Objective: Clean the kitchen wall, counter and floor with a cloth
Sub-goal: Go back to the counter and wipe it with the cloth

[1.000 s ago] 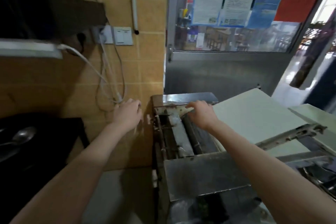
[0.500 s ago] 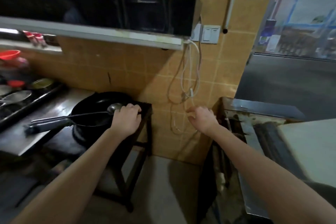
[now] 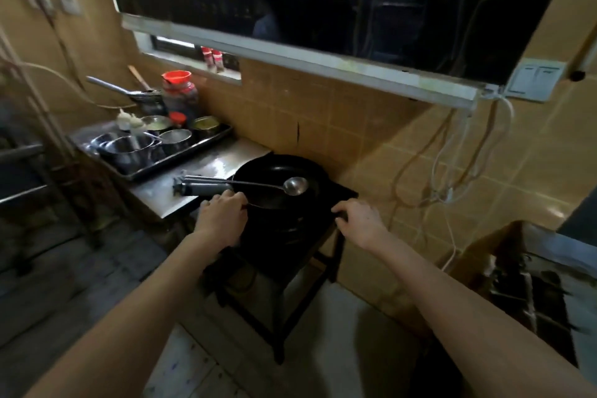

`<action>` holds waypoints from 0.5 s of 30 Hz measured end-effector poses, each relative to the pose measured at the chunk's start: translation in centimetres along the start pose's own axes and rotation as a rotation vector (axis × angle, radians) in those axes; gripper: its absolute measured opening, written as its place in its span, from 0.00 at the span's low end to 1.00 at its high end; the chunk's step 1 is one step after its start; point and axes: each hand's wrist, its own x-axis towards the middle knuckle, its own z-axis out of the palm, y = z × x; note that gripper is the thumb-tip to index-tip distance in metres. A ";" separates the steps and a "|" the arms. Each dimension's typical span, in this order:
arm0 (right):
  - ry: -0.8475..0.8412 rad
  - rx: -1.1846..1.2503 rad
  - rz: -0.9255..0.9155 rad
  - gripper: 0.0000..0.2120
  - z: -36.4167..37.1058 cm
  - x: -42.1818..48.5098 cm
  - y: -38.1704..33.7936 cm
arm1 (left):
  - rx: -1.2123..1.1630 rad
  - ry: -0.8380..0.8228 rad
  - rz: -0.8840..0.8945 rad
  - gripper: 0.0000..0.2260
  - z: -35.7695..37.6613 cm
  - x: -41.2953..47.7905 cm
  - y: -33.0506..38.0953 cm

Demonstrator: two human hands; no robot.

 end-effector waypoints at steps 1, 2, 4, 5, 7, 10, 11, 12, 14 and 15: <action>-0.012 0.007 -0.041 0.14 0.4 0.7 -0.8 | 0.017 0.007 -0.035 0.13 -0.2 -0.2 -1.0; -0.017 0.011 -0.082 0.14 0.8 1.3 -1.7 | 0.023 0.024 -0.071 0.13 -0.4 -0.5 -2.0; -0.009 0.018 -0.157 0.14 1.7 2.4 -3.5 | 0.025 0.061 -0.140 0.13 -0.6 -1.3 -3.7; 0.001 0.020 -0.198 0.14 2.1 3.0 -4.3 | 0.027 0.076 -0.171 0.12 -0.6 -1.8 -4.5; 0.002 0.023 -0.281 0.13 3.0 3.9 -6.1 | 0.053 0.076 -0.233 0.12 -0.5 -3.0 -5.9; -0.044 0.022 -0.358 0.13 4.3 5.1 -8.8 | 0.107 0.038 -0.327 0.13 -0.5 -4.8 -8.4; -0.053 0.014 -0.383 0.13 4.7 5.5 -9.7 | 0.105 0.035 -0.355 0.13 -0.6 -5.4 -9.3; -0.056 0.006 -0.407 0.13 5.1 5.9 -10.6 | 0.099 0.036 -0.381 0.13 -0.8 -5.9 -10.2; -0.059 0.006 -0.433 0.13 6.0 6.9 -12.5 | 0.095 0.040 -0.423 0.13 -1.0 -6.9 -12.1; -0.063 0.014 -0.437 0.12 6.5 7.4 -13.5 | 0.098 0.042 -0.440 0.13 -1.2 -7.3 -13.0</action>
